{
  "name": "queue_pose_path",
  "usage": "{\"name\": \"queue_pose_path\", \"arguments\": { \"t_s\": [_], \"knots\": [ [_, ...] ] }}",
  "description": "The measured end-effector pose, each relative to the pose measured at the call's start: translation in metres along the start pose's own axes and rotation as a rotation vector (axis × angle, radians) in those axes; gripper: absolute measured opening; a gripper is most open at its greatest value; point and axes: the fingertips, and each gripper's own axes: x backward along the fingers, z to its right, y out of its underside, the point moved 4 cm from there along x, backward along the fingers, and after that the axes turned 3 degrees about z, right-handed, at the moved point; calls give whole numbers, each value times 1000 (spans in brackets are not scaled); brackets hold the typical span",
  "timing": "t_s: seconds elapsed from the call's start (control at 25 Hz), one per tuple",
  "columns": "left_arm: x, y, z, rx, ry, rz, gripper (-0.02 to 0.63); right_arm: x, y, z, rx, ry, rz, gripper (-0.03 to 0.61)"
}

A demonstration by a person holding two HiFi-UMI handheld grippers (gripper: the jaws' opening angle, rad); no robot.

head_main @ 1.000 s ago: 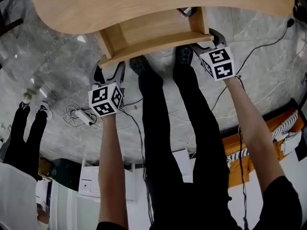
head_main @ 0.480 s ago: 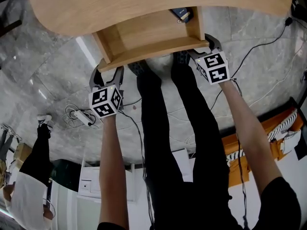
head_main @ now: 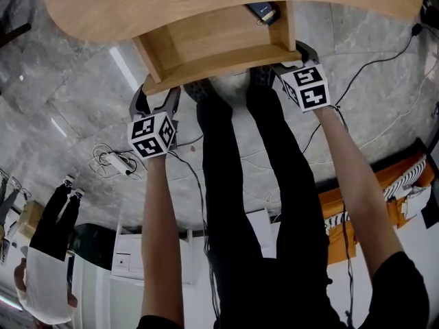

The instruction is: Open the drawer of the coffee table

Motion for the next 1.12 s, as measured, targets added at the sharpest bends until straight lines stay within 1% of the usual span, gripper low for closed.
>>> {"name": "queue_pose_path", "arguments": {
  "t_s": [0.12, 0.24, 0.44, 0.56, 0.68, 0.92, 1.12],
  "knots": [
    [2, 3, -2, -17, -30, -24, 394, 4, -1, -2, -16, 16, -9, 288],
    [8, 4, -3, 5, -50, -40, 394, 14, -3, -4, -23, 27, -14, 288],
    [26, -1, 4, -37, -55, -55, 394, 43, -4, -7, -17, 34, -16, 288],
    [45, -11, 14, -18, -52, -50, 394, 70, -10, -10, -20, 37, -15, 288],
    [71, -27, 34, -16, -46, -33, 394, 104, -24, -16, -19, 38, 6, 288],
    [128, -76, 78, 27, -41, 46, 394, 171, -78, -33, -26, 10, 99, 288],
    [172, -113, 115, 43, -42, 94, 394, 226, -111, -44, -37, 10, 170, 288]
  ]
}}
